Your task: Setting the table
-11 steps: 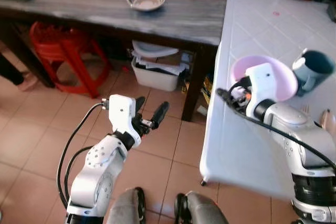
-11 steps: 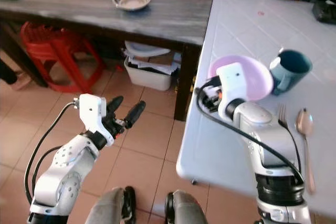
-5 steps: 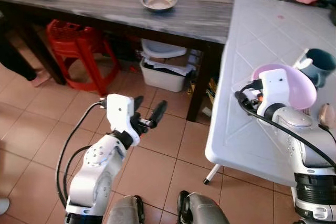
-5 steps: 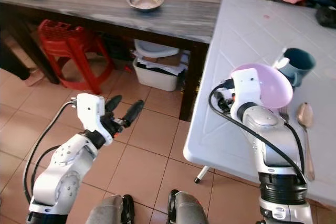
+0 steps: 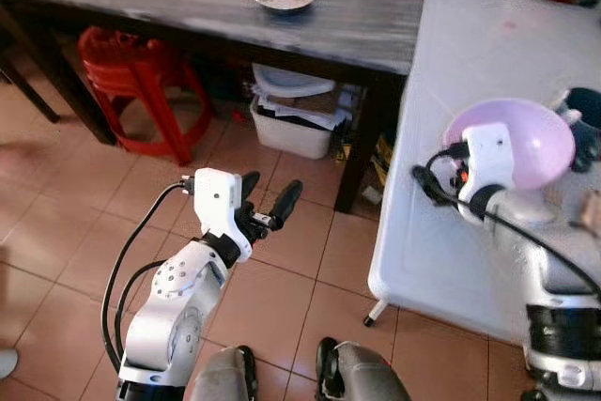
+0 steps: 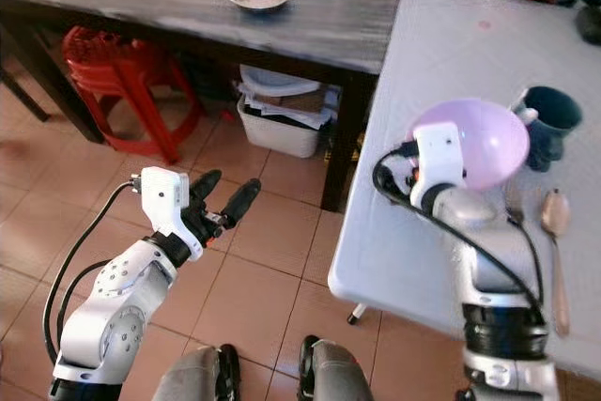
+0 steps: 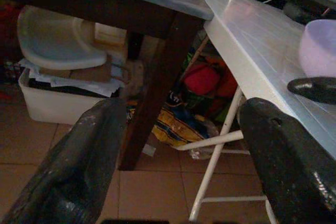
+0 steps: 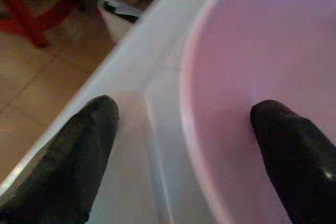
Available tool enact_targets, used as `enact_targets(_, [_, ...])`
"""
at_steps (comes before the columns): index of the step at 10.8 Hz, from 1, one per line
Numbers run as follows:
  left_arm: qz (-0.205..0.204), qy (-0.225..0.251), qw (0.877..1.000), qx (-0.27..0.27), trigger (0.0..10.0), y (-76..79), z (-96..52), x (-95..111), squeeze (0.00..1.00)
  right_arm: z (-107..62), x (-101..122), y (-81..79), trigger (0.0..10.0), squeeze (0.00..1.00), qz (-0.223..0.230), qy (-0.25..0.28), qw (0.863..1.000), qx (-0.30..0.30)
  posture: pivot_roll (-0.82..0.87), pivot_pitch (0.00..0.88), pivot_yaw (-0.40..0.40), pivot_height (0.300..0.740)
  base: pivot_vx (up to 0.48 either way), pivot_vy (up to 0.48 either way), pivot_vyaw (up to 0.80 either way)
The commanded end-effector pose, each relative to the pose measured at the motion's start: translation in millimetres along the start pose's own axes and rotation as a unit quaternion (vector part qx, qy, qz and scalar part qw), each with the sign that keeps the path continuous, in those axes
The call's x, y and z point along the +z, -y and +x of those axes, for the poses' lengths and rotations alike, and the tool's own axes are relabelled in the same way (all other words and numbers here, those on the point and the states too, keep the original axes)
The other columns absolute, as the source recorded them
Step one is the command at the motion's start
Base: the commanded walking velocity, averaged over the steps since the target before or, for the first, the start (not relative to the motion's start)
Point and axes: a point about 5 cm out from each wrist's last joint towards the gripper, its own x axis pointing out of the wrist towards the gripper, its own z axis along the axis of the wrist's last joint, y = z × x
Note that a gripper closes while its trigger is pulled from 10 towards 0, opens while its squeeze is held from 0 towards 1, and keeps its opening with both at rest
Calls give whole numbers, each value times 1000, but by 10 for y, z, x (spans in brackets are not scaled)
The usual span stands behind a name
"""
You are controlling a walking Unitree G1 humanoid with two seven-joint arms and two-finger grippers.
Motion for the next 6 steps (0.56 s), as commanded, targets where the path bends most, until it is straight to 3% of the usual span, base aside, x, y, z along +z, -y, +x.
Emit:
enact_targets(1, [1, -4, 1000, -9, 10000, 21, -4, -7, 0, -48, 54, -16, 10000, 1000, -11, 2, 1000, 23, -67, 162, -7, 740, 0, 0, 0])
enact_targets(2, [1, -5, 1000, -10, 10000, 19, 6, -12, 0, -101, 103, 33, 10000, 1000, -33, 1, 999, 38, -75, 160, -9, 740, 0, 0, 0])
enact_targets(3, [1, -6, 1000, -11, 10000, 16, 13, -19, 0, -158, 211, 91, 10000, 835, -52, 7, 997, 48, -83, 157, -10, 740, 0, 0, 0])
enact_targets(4, [2, -7, 1000, -12, 10000, 14, 19, -22, 0, -180, 298, 114, 10000, 204, -60, 13, 997, 53, -89, 155, -9, 740, 0, 0, 0])
enact_targets(5, [4, -11, 1000, -18, 10000, 22, 34, -27, 0, -215, 379, 139, 10000, 0, -63, 10, 995, 73, -93, 151, -7, 740, 0, 0, 0])
enact_targets(6, [6, -13, 1000, -23, 10000, 27, 47, -30, 0, -254, 394, 149, 10000, 369, -71, 1, 992, 101, -96, 148, -6, 740, 0, 0, 0])
